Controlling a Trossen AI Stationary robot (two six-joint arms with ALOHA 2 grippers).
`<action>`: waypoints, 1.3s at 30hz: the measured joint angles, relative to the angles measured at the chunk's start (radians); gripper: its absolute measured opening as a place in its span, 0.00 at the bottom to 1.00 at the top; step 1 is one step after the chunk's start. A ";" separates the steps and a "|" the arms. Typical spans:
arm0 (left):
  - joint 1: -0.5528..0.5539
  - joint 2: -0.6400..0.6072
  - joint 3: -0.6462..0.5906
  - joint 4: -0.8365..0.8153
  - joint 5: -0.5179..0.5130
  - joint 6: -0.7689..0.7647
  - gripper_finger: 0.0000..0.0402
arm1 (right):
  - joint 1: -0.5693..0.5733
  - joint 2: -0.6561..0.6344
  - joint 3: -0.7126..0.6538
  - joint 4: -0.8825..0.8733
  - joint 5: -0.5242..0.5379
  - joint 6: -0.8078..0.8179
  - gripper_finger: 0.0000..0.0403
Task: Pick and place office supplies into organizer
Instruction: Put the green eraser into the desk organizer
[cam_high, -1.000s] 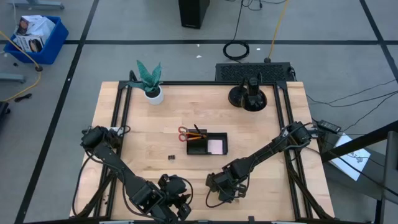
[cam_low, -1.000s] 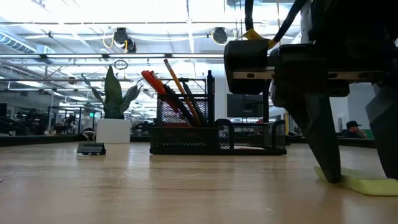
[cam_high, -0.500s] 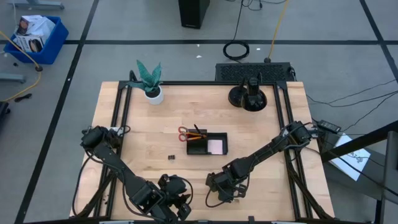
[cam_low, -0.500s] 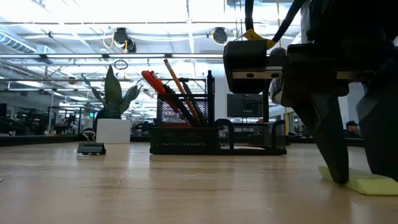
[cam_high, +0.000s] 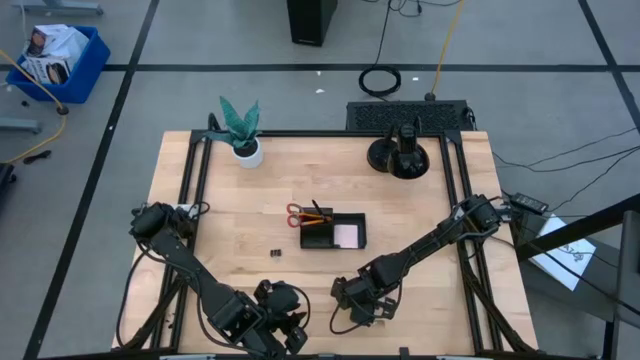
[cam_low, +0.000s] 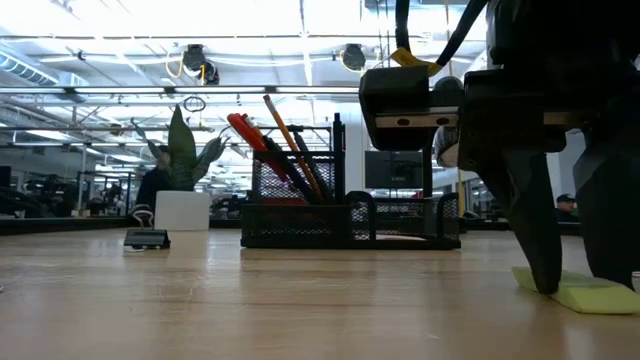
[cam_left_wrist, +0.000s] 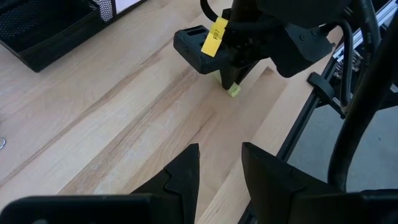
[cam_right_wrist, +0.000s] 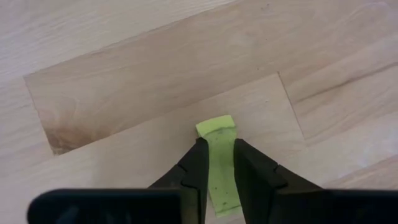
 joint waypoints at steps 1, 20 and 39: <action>0.000 0.000 0.000 0.000 0.000 0.000 0.31 | 0.000 -0.001 0.000 -0.001 0.000 0.000 0.13; 0.000 0.000 0.000 0.000 0.000 0.019 0.31 | -0.006 -0.072 -0.002 -0.065 0.140 0.080 0.13; -0.005 0.000 0.000 -0.155 0.000 -0.062 0.31 | -0.018 -0.232 0.001 -0.005 0.162 0.274 0.01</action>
